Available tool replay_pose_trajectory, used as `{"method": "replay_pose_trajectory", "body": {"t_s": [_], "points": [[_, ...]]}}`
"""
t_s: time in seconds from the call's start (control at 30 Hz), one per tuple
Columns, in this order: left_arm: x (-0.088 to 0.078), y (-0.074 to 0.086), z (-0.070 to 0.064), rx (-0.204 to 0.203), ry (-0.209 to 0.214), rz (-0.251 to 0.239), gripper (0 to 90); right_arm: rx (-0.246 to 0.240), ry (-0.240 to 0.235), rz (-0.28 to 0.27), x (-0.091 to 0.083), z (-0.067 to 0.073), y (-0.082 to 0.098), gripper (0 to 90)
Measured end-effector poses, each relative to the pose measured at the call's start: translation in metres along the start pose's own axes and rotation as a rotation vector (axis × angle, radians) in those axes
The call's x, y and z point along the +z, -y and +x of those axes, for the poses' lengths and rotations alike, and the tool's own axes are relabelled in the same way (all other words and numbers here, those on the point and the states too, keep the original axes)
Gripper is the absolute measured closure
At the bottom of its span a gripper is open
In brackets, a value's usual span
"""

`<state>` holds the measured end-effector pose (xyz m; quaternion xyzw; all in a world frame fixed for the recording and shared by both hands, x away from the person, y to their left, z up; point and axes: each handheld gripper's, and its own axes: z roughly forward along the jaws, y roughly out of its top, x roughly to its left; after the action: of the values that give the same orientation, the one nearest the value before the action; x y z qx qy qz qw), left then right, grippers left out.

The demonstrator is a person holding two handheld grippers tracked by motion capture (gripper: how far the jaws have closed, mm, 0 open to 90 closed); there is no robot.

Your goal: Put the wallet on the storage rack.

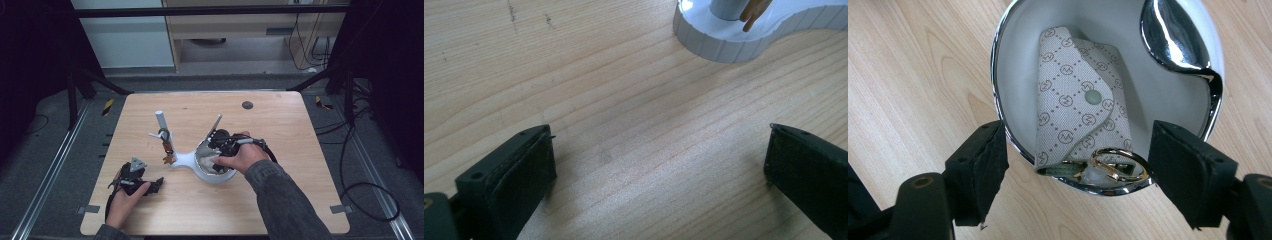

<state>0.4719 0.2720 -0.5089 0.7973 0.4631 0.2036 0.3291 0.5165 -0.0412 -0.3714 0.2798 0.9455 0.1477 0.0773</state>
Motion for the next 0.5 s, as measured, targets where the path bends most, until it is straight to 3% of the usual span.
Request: {"method": "replay_pose_trajectory", "body": {"t_s": [0.5], "points": [[0.0000,0.0000,0.0000,0.000,0.000,0.000,0.0,0.003,-0.001,-0.034,-0.0082,0.0023,0.0031,23.5]]}}
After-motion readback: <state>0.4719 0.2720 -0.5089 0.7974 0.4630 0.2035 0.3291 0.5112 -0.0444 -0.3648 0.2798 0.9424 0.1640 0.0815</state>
